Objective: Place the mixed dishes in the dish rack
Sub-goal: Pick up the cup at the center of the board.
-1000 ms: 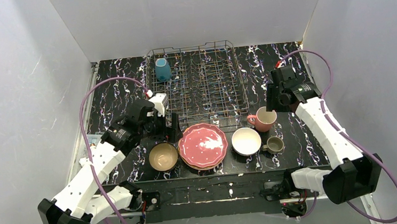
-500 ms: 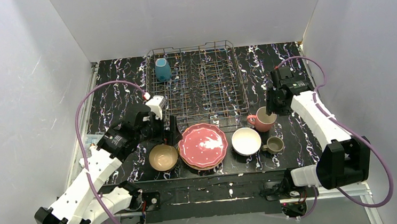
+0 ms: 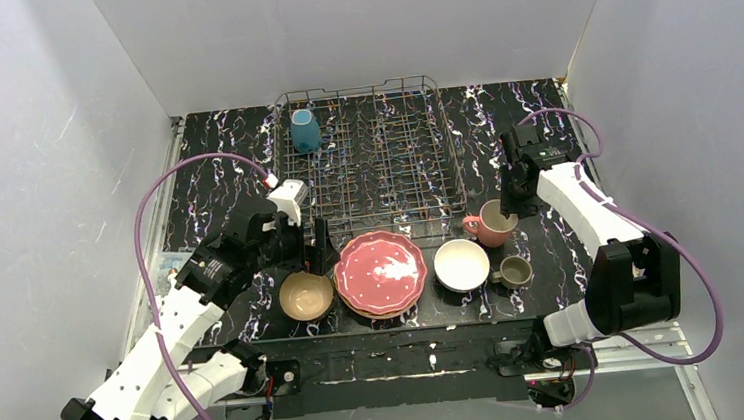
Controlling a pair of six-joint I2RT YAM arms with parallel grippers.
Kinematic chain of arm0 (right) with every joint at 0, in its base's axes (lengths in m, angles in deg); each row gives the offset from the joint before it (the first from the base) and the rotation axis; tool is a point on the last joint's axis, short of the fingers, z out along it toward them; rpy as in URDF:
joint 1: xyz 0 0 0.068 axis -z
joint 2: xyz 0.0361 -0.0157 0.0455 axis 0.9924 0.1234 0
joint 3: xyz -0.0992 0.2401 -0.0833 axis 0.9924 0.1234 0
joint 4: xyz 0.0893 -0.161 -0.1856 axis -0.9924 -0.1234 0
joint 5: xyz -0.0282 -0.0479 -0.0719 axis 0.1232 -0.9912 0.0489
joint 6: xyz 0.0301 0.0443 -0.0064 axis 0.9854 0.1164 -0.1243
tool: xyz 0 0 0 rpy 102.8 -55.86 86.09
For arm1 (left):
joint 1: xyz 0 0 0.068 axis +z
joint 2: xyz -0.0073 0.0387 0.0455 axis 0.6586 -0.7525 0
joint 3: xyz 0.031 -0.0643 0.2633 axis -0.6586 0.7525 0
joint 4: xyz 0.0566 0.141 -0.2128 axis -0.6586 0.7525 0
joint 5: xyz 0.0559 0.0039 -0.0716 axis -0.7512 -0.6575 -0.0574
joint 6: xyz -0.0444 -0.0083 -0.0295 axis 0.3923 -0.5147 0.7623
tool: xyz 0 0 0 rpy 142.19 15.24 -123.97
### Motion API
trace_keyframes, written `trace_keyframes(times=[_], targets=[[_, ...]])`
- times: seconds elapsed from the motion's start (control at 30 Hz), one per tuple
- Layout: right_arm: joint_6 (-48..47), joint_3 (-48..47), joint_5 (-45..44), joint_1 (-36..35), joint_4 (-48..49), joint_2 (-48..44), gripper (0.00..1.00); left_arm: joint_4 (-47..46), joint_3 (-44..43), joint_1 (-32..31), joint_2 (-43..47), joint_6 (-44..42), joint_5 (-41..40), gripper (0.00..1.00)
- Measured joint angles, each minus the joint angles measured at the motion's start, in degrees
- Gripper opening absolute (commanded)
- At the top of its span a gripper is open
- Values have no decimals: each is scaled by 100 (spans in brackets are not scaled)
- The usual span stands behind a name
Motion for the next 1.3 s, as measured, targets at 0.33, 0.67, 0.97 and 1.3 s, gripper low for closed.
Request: trace_keyframes(times=[0.33,0.67,0.97,1.3], targets=[[63,-2,-131,15,61,52,24,0,57,-2,114,-28,-2,96],[103,0,-68,22,79,31,1,15,74,-2,129,-31,-4,96],[125,-11,-190,15,-70,-195,1,17,74,-2,170,-31,-33,96],[109,-361,-326,15,-533,-745,1,13,85,-2,190,-26,-42,96]])
